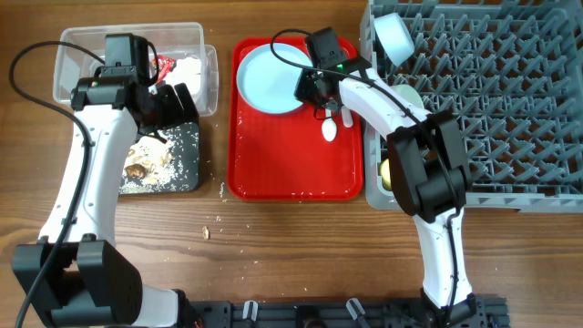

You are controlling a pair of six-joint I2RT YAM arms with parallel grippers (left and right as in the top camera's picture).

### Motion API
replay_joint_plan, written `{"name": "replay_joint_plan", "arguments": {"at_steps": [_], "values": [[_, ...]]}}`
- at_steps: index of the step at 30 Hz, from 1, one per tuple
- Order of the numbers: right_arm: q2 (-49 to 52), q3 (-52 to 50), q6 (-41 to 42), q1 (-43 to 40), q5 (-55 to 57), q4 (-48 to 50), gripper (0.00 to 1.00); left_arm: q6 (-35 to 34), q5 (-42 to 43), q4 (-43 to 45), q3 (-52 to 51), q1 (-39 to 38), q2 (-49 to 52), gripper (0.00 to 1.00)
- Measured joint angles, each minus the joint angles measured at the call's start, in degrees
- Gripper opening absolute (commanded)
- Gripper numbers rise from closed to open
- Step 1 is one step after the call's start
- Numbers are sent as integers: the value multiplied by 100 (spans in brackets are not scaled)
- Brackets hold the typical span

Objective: Sort waste into correct bins and load items into the dishwasher rack
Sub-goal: 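Grasp the light-blue plate rim with the right gripper and lift, then set the light-blue plate upright in the dish rack, right gripper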

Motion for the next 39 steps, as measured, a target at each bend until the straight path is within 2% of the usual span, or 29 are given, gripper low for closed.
{"name": "replay_joint_plan", "arguments": {"at_steps": [4,7,11,16,18,22,25,27,32,39], "values": [[0,0,-72,2,-157,-61,4,0,0,0,-2,0,2,100],[-50,22,-520,-66,-387,-133,4,0,2,0,-2,0,2,100],[-841,22,-1187,-260,-321,-487,4,0,0,0,-2,0,0,100],[-2752,186,-1744,-914,997,-1106,4,0,2,2,0,0,0,100],[-3289,264,-2055,-1384,2120,-1139,4,0,0,0,-2,0,2,100],[-3268,236,-3185,-1805,3497,-1139,4,0,0,-2,-2,0,0,100],[-3171,72,-4444,-1832,4059,-1123,4,0,0,0,-2,0,2,100],[-3071,50,-4959,-1851,4356,-977,4,0,0,0,-2,0,2,100],[-2750,35,-5584,-2127,4922,-542,4,0,0,0,-2,0,0,100],[-2243,31,-5764,-2420,5062,-354,5,0,0,0,-2,0,0,100]]}}
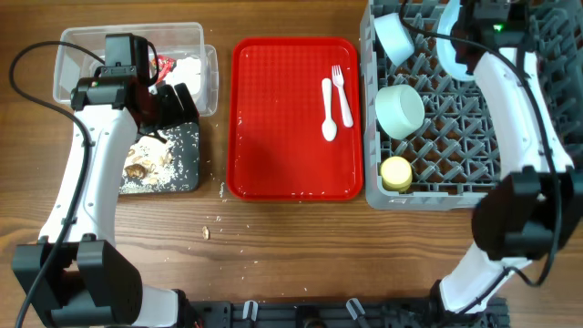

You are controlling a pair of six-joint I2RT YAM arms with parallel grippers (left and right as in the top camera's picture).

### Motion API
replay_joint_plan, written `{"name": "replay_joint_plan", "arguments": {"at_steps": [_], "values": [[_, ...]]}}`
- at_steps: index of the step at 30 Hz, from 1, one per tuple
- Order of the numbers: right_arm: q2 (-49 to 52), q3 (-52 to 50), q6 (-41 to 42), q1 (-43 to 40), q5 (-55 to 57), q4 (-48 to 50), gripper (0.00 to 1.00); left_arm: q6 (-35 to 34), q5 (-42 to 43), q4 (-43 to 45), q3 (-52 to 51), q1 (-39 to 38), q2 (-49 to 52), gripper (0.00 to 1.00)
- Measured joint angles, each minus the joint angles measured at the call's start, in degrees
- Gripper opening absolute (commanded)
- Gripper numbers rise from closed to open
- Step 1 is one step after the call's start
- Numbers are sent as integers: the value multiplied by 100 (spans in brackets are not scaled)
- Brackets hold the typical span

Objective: Sort waste into correct bins and load items into the dishwasher rack
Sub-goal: 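Set the light-blue plate upright in the dish rack, right gripper, then grasp the white spoon on the red tray with the right gripper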

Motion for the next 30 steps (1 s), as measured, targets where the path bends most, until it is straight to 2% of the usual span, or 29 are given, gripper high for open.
{"name": "replay_joint_plan", "arguments": {"at_steps": [3,4,6,7,8,10,14,16,21,24,26,30], "values": [[363,0,2,17,-17,39,5,0,0,0,0,0,0,100],[413,0,0,24,-35,39,12,0,0,0,0,0,0,100],[459,0,-17,33,-57,63,55,0,0,2,0,0,2,100],[459,0,-26,33,-87,85,66,0,0,-2,0,0,0,100],[468,-2,4,33,-127,83,86,0,0,2,0,0,0,100],[468,-2,109,33,-166,83,100,0,2,2,0,0,0,100],[420,-2,485,39,-496,61,100,0,2,0,0,0,2,100],[234,-9,573,37,-1117,-83,100,0,2,0,2,0,0,100],[-719,-11,975,39,-4286,-470,99,0,0,-2,0,0,0,100],[-898,-9,1482,131,-6076,-481,95,0,0,0,2,0,0,100],[-767,-11,1740,435,-6367,-538,91,0,0,0,0,0,0,100],[-177,-11,2131,1515,-5757,-872,83,0,0,0,2,0,0,100]]}}
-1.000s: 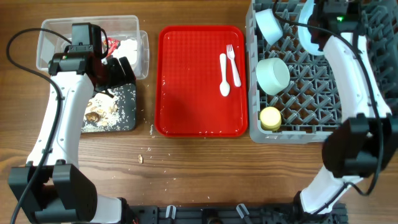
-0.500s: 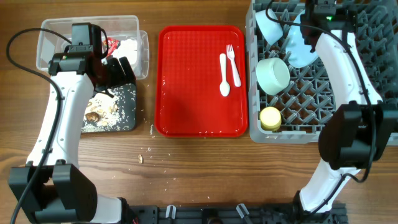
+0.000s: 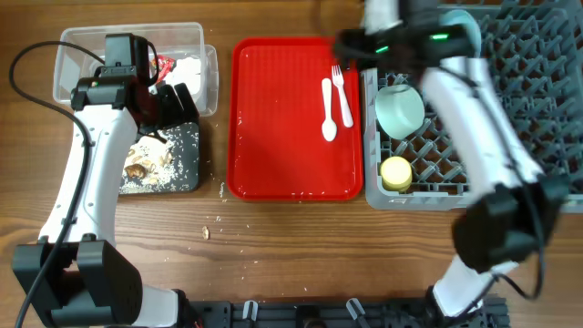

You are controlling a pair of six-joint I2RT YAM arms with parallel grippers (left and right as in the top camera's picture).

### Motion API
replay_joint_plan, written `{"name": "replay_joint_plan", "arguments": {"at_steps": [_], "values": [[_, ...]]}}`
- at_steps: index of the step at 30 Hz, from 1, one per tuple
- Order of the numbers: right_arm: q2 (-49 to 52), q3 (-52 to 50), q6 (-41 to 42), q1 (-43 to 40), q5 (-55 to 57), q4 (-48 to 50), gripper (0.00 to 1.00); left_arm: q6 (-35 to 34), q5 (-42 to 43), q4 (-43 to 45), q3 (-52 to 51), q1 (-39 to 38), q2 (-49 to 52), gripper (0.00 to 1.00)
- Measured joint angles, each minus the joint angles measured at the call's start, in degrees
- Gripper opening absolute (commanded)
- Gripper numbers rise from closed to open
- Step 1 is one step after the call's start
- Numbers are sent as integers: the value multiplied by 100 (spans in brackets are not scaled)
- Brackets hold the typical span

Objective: Sort waste into correct bins and load items into the dishwasher rack
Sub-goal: 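Grasp the white spoon on the red tray with the right gripper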

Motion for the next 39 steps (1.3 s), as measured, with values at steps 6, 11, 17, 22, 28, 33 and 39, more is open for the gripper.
{"name": "replay_joint_plan", "arguments": {"at_steps": [6,11,17,22,28,33,39], "values": [[1062,-2,614,693,376,-914,74,0,0,0,-2,0,0,100],[1648,-2,881,673,319,-1235,65,0,0,0,-2,0,0,100],[2127,-2,1025,673,332,-1259,54,0,0,0,-2,0,0,100],[2173,0,1097,673,369,-1259,47,0,0,2,-2,0,2,100],[2212,28,1137,673,376,-1259,33,0,0,0,-2,0,2,100],[2234,76,1132,673,369,-1272,30,0,0,0,-2,0,0,100],[2236,87,1130,673,369,-1283,12,0,0,0,-2,0,2,100]]}}
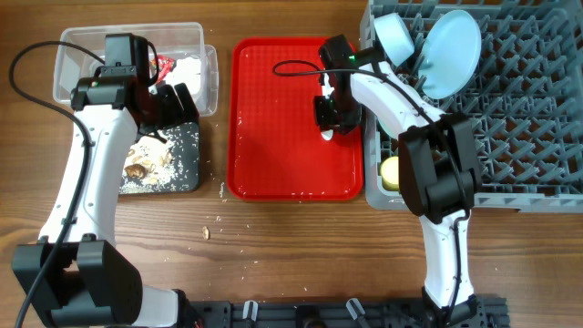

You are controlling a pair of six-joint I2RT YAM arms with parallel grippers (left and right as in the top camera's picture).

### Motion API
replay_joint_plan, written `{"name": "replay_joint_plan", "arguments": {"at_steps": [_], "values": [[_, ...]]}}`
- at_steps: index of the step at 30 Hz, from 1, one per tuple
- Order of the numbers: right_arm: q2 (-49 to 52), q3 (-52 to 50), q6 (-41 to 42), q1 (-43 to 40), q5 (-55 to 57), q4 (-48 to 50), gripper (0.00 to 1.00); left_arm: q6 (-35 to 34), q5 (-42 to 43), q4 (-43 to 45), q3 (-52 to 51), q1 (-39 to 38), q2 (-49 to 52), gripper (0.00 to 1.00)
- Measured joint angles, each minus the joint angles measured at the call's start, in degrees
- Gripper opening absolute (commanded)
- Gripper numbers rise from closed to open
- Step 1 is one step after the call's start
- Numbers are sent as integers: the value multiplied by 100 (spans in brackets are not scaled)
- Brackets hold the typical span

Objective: Sort waste into correct bins and load items into the dishwasher rack
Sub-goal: 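Grasp the white spoon on the red tray with the right gripper, then drop the white spoon into the dish rack with the right gripper, then grasp the white fork on the red tray with the right gripper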

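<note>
My right gripper (333, 111) is low over the red tray (273, 137), right on top of the white cutlery. Its fingers look open. Only the white spoon's bowl (328, 135) shows below it, and the fork is hidden under it. The pale blue plate (451, 41) stands on edge in the grey dishwasher rack (510, 137) beside a blue bowl (393, 35). A yellow item (392, 170) sits in the rack's near left corner. My left gripper (175, 102) hovers over the black bin (168, 159). Whether its jaws are open cannot be told.
A clear plastic tub (82, 55) with wrappers stands behind the black bin, which holds food scraps. Crumbs (208, 231) lie on the wooden table in front of the tray. The right arm's cable loops over the tray's back half.
My right gripper has moved from the rack's back left corner to the tray and is now over the spoon and fork. The plate stands by itself in the rack. The left arm is unchanged.
First my right gripper was at the plate on the tray, by the cutlery. Then the plate was at the back of the rack with the gripper on it. After that the arm was blurred over the rack's left corner. Now it is over the cutlery.
</note>
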Motion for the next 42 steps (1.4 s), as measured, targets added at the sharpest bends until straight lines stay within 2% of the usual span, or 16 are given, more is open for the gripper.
{"name": "replay_joint_plan", "arguments": {"at_steps": [1,2,11,15,17,21,24,27,28,29,30,33,36,39,42], "values": [[0,0,-15,0,0,-2,6,0,0,0,0,0,0,100],[0,0,-31,0,0,0,4,0,0,0,0,0,-2,100],[-234,0,-350,0,50,-63,4,0,0,0,0,0,0,100],[-1224,0,-474,-7,205,-280,4,0,0,2,0,0,-2,100],[-2046,0,-428,-55,544,-557,4,0,2,-2,0,0,-2,100],[-3204,48,229,-588,1445,-1095,4,0,2,0,0,0,-2,100],[-3279,-59,1137,-1401,1886,-1231,4,0,0,0,0,0,0,100],[-3270,-625,2052,-1947,1904,-1200,4,0,0,2,0,0,0,100],[-3250,-835,2343,-2094,1910,-1154,17,0,0,0,0,0,0,100],[-3239,-1014,2597,-2190,1910,-1141,76,0,0,0,0,0,-2,100],[-3235,-1121,2688,-2236,1910,-1115,100,0,0,0,0,0,-2,100],[-3185,-1327,2881,-2275,1871,-1067,100,0,0,0,0,0,-2,100],[-3182,-1325,2531,-2275,1563,-804,100,0,0,0,2,0,0,100],[-3182,-1325,1681,-2267,717,-219,89,0,0,-2,0,0,-2,100],[-3204,-1322,837,-2061,-98,409,86,0,2,2,2,0,-2,100]]}}
